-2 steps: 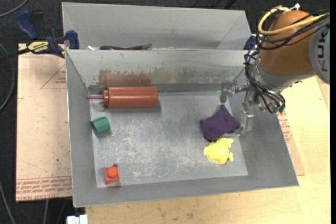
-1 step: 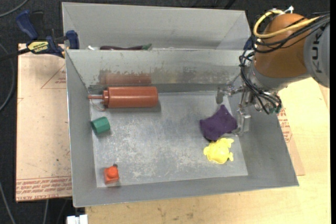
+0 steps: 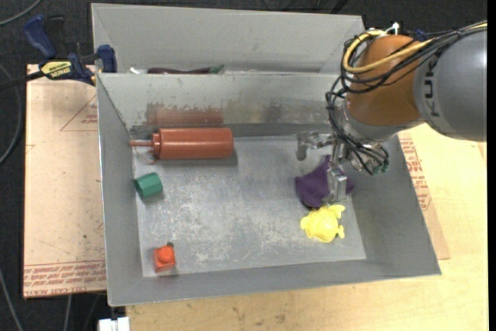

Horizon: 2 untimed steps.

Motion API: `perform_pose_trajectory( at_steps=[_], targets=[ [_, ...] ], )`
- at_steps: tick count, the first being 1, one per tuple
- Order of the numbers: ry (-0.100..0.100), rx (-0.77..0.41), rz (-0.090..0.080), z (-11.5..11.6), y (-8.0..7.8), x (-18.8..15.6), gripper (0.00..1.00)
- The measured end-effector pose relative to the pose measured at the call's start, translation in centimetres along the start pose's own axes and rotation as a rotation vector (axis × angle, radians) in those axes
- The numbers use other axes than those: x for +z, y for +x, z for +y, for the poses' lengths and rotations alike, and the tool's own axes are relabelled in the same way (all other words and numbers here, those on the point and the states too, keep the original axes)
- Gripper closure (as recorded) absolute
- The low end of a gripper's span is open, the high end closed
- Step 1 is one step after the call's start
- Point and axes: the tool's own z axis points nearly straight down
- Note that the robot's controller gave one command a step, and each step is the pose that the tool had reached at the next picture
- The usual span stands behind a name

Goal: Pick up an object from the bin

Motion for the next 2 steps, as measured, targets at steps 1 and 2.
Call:
perform_pose_trajectory(
  at_steps=[1,2],
  targets=[
    [0.0,-0.094,0.0,0.0,0.09,2.18,1.0],
    [0.001,-0.102,-0.001,-0.22,0.15,1.8,1.0]
  ],
)
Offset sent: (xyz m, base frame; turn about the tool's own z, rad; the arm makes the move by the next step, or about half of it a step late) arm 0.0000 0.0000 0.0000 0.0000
